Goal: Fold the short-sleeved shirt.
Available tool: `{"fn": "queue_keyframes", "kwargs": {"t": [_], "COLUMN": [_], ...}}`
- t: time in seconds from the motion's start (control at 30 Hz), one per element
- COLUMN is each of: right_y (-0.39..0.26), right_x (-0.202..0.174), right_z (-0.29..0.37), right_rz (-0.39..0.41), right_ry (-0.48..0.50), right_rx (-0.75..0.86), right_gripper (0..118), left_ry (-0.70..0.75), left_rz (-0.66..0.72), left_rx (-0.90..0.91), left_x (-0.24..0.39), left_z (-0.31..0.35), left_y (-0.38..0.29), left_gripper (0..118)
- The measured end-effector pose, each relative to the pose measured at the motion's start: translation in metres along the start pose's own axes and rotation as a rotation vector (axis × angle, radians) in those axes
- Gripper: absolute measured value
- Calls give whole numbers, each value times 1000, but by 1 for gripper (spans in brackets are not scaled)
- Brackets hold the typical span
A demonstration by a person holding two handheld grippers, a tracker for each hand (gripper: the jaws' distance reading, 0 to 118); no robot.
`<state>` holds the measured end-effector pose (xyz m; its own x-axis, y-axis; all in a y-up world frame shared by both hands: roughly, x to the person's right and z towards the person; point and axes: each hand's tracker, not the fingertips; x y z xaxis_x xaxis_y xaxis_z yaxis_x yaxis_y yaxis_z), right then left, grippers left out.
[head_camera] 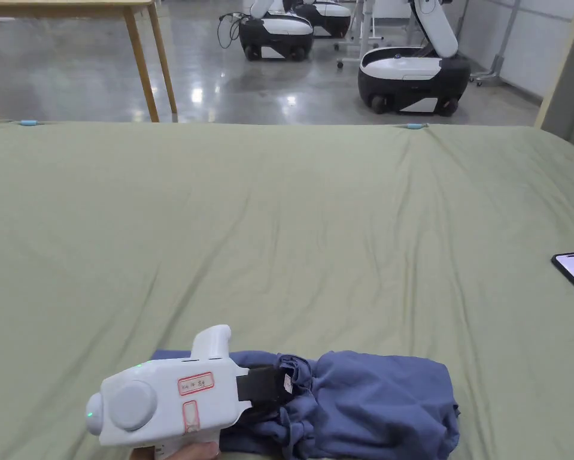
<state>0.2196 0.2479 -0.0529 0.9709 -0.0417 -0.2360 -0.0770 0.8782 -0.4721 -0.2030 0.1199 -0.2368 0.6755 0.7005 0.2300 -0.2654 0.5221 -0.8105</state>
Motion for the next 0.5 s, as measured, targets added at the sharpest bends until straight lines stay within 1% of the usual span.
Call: {"fn": "queue_keyframes", "kwargs": {"t": [0.1,0.2,0.33,0.47,0.5], "right_y": [2,5,11,18,20], "right_x": [0,-3,-9,-23,-26], "right_z": [-2,-9,-24,-36,-36], "right_rz": [-11,6,27,71,79], "right_ry": [18,26,61,95,101], "right_rx": [13,13,4,5,10], "right_gripper": [1,1,1,1,1], "left_ry": [-73,-69,0,125,147], "left_rz": [-66,-90,-88,-65,-41], "left_rx": [131,237,296,243,226], "left_x": [19,27,23,-4,-11], "left_z": [51,112,166,171,168], "left_y": [6,5,-10,-14,-14], "left_gripper": [0,0,0,0,0]}}
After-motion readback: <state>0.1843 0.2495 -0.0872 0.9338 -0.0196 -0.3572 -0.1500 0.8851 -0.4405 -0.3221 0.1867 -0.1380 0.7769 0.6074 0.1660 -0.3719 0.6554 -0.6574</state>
